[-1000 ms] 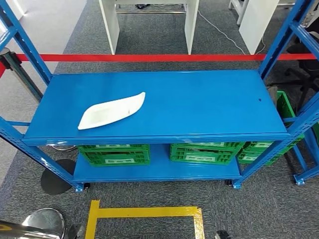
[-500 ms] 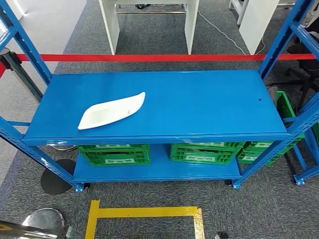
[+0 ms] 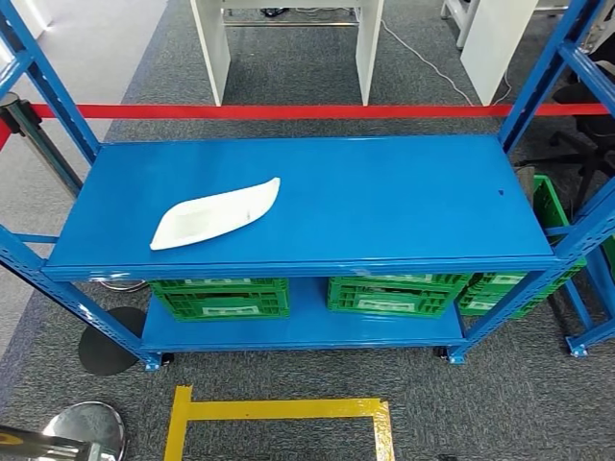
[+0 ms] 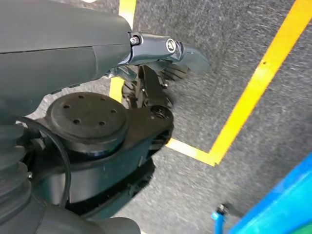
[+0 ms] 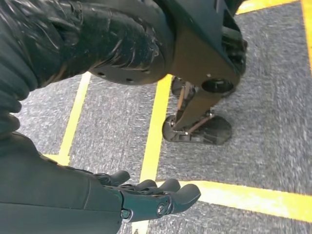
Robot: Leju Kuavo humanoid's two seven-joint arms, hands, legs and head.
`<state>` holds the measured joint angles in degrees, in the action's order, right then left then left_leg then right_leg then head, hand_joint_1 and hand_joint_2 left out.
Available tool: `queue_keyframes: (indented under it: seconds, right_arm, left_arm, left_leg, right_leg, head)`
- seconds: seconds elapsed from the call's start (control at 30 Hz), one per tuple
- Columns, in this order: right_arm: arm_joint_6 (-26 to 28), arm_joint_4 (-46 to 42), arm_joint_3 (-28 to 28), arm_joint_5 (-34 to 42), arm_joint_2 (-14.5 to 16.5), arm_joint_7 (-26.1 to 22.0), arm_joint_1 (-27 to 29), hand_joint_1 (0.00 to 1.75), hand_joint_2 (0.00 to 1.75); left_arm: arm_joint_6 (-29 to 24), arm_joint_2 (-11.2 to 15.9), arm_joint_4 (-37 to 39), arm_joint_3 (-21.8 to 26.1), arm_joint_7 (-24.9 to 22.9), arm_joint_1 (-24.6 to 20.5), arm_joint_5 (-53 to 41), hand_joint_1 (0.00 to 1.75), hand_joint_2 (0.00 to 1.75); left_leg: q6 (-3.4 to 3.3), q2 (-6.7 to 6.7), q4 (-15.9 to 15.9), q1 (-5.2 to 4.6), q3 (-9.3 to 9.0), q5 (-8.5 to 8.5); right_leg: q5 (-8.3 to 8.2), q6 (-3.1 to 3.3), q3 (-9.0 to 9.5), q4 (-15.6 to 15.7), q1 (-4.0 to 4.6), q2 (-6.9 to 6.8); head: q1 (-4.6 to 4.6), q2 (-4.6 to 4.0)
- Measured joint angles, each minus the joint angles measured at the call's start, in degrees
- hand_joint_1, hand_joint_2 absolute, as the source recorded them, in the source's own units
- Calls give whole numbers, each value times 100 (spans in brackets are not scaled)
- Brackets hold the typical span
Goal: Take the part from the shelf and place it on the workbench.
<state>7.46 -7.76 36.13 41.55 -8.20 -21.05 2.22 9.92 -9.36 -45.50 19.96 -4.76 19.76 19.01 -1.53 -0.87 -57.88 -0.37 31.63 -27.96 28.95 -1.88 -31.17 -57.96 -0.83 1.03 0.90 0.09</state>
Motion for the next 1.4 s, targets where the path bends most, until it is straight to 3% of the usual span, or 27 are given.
queue_keyframes:
  seconds: [0.97,1.03,1.1,1.17,1.2,1.3,1.4]
  right_arm:
    - [26,192,324,123,-56,-63,-73,0,175]
    - [21,204,329,122,-55,-63,-81,0,175]
    - [8,251,355,117,-27,-62,-119,0,175]
    - [-1,321,398,114,10,-57,-189,0,175]
    - [-2,356,416,116,20,-55,-239,0,175]
    - [-24,429,445,124,45,-57,-358,0,175]
    - [-53,474,501,136,80,-63,-336,0,175]
  left_arm:
    - [12,-107,-247,183,-16,95,60,0,175]
    - [-237,49,-393,129,194,141,-212,0,175]
    - [-1063,567,-1369,-209,778,252,-1175,0,175]
    - [-1938,1193,-3054,-683,1239,116,-2332,0,175]
    - [-2058,1390,-3851,-875,1277,-37,-2692,0,175]
    - [-1390,1703,-5461,-1342,1289,-112,-3044,0,175]
    - [-1205,1880,-6283,-1663,1522,69,-3144,0,175]
  left_leg:
    - [0,0,0,0,-1,0]
    - [4,2,-5,9,-3,0]
    - [25,-2,-43,62,31,-2]
    - [48,-64,-73,100,97,15]
    - [54,-97,-66,92,112,30]
    - [68,-52,-31,49,78,46]
    - [64,0,-40,43,77,41]
  right_leg:
    - [0,0,0,0,0,0]
    - [0,2,-38,0,9,5]
    - [-8,22,-99,1,61,4]
    - [-19,43,-101,-6,99,-64]
    - [-22,45,-79,-12,90,-96]
    - [-40,46,-43,-21,46,-33]
    - [-56,37,-68,-20,38,16]
  head:
    - [-1,0]
    - [4,0]
    - [9,0]
    - [10,0]
    - [9,0]
    - [7,0]
    - [8,0]
